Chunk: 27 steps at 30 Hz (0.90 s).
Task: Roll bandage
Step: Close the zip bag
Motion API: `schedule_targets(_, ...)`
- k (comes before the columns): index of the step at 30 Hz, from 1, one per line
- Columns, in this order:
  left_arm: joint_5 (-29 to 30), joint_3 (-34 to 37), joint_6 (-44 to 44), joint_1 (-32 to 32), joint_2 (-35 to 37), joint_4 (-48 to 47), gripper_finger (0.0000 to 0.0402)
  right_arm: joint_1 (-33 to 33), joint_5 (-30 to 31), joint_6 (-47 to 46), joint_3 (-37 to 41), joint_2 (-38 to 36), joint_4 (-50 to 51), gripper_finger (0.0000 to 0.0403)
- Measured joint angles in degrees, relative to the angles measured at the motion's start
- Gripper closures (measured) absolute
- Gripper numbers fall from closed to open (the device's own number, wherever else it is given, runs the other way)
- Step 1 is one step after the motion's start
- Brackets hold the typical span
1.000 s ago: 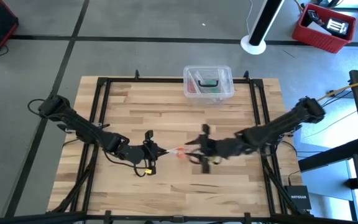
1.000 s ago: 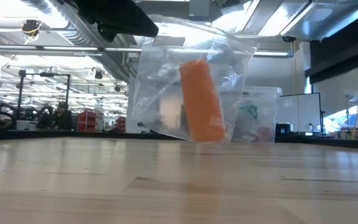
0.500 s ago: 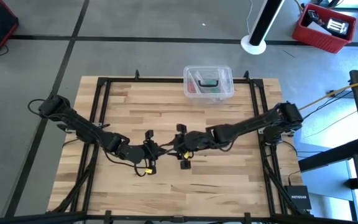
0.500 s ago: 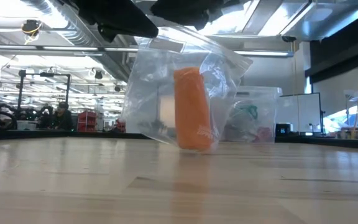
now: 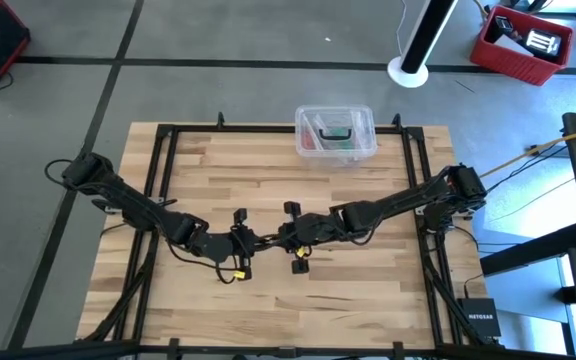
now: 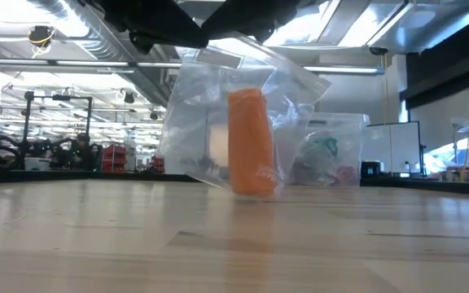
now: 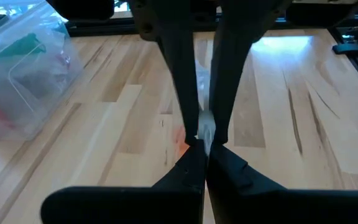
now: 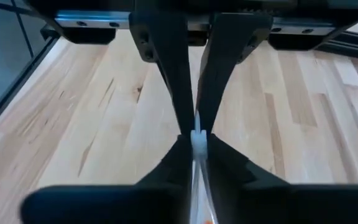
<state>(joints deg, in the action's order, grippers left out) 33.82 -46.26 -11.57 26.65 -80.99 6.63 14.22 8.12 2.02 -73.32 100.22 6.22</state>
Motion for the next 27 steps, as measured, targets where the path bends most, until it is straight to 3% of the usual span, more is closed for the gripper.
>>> schedule_targets(2,-0.04,0.0,0.25,-0.02,-0.04,-0.05,0.0401,0.02,0.17,0.02,-0.06,-0.06,1.1,0.0383)
schedule_targets(21,-0.21,0.0,0.32,-0.02,-0.02,0.05,0.0401,0.07,2.4,-0.9,0.03,-0.17,10.73,0.0376)
schedule_targets(27,-0.19,0.0,-2.87,-1.56,-0.12,0.04,0.0371,0.07,2.89,-0.66,-0.19,-0.17,10.16,0.0379)
